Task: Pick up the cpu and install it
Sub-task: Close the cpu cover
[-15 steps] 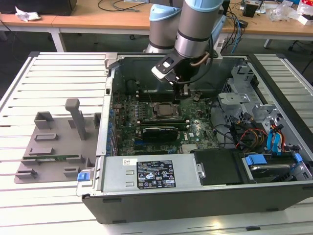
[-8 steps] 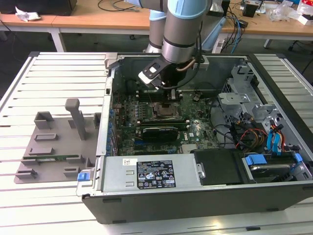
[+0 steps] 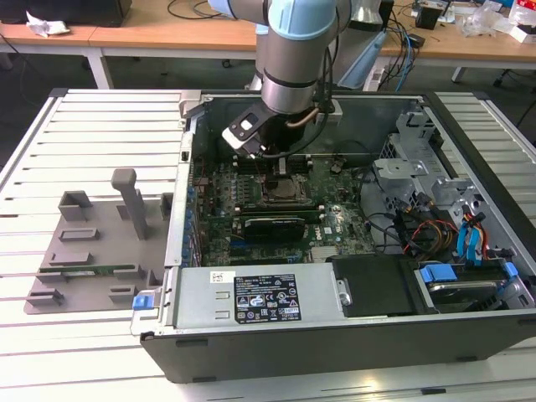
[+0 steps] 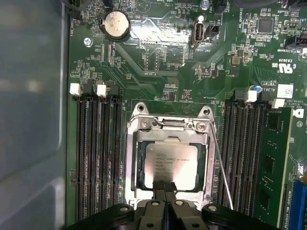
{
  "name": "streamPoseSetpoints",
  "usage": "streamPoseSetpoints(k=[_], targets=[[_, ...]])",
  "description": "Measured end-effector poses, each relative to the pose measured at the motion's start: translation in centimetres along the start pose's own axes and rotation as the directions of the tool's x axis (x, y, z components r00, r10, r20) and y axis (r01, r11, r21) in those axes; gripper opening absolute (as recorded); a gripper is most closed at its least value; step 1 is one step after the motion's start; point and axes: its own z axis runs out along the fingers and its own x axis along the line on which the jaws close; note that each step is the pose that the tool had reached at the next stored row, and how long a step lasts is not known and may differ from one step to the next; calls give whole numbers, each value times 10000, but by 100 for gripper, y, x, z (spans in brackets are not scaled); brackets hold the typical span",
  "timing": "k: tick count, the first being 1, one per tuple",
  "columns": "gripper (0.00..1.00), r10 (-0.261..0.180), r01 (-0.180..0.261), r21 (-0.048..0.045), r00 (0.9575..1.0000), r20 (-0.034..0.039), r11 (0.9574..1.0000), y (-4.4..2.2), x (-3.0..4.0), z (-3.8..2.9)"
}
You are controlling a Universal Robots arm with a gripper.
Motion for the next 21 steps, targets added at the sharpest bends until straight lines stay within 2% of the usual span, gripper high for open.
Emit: streamPoseSetpoints(k=[3, 7, 9, 13, 21], targets=[[11, 4, -4, 4, 10000, 5, 10000, 15, -1, 13], [11, -1, 1, -8, 10000, -7, 10000, 112, -4, -6], [11, 1, -1, -1, 10000, 1, 10000, 151, -8, -82], [11, 1, -1, -1, 10000, 3, 10000, 144, -8, -262], [11, 1, -1, -1, 10000, 2, 10000, 131, -7, -471]])
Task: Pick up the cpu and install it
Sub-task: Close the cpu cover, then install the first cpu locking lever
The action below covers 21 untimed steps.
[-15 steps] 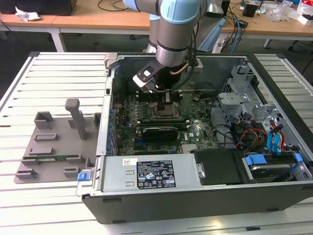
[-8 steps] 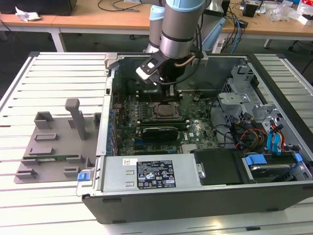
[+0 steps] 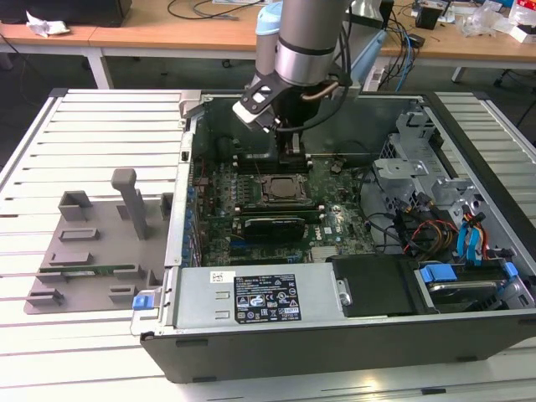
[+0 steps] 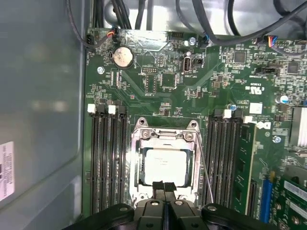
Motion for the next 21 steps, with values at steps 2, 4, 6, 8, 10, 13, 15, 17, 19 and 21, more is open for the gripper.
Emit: streamPoseSetpoints(k=[2, 4, 6, 8, 10, 13, 15, 17, 19, 21], targets=[[11, 0, 0, -1, 10000, -1, 10000, -2, 0, -38], [11, 0, 0, -2, 10000, -2, 10000, -3, 0, -48], [11, 0, 0, -1, 10000, 0, 10000, -3, 0, -49], [11, 0, 0, -1, 10000, 0, 10000, -3, 0, -50], [11, -79, 79, 0, 10000, 5, 10000, -3, 0, -50], [11, -599, 599, 2, 9982, 38, 9982, -3, 0, -50], [11, -1008, 1008, 4, 9949, 62, 9949, -3, 0, -50], [11, -1529, 1529, 8, 9882, 95, 9882, -3, 0, -50], [11, -2105, 2105, 15, 9775, 131, 9776, -3, 0, -50], [11, -2364, 2364, 19, 9716, 147, 9717, -3, 0, -50]])
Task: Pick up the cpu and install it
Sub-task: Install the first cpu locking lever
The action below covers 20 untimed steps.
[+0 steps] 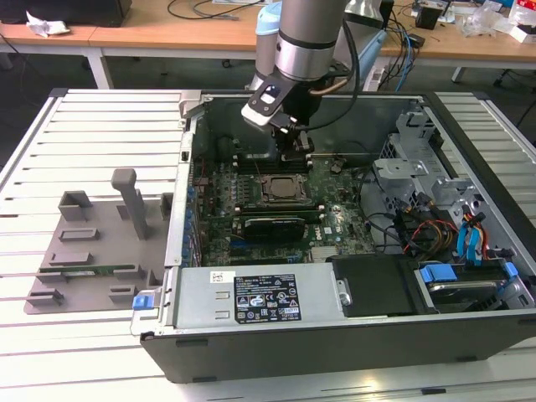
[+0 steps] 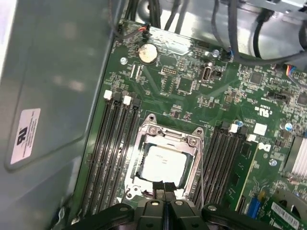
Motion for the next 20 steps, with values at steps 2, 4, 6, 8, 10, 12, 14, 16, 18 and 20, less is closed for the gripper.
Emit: streamPoseSetpoints(k=[2, 4, 6, 8, 10, 12, 14, 16, 18, 20], targets=[[11, -298, 298, 0, 9996, 18, 9996, 0, 0, 0], [11, -720, 720, 2, 9974, 45, 9974, 0, 0, 0], [11, -1034, 1034, 4, 9946, 65, 9946, 0, 0, 0], [11, -1507, 1507, 8, 9885, 93, 9886, 0, 0, 0], [11, -1775, 1775, 11, 9841, 110, 9841, 0, 0, 0], [11, -2289, 2289, 18, 9733, 142, 9735, 0, 0, 0], [11, -2585, 2585, 23, 9659, 160, 9660, 0, 0, 0], [11, -2894, 2894, 29, 9570, 179, 9572, 0, 0, 0], [11, -3279, 3279, 37, 9445, 203, 9447, 0, 0, 0], [11, -3638, 3638, 46, 9312, 226, 9315, 0, 0, 0]])
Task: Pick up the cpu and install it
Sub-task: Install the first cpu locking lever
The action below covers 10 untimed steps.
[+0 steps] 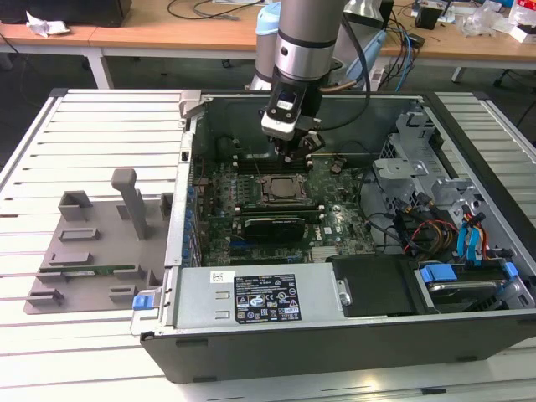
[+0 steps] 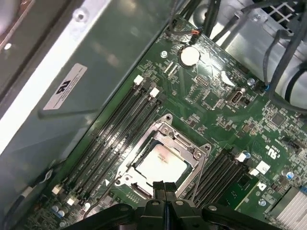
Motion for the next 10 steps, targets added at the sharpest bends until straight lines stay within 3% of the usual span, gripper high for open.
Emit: streamPoseSetpoints(k=[10], targets=[[11, -889, 889, 3, 9960, 55, 9960, 0, 0, 0]])
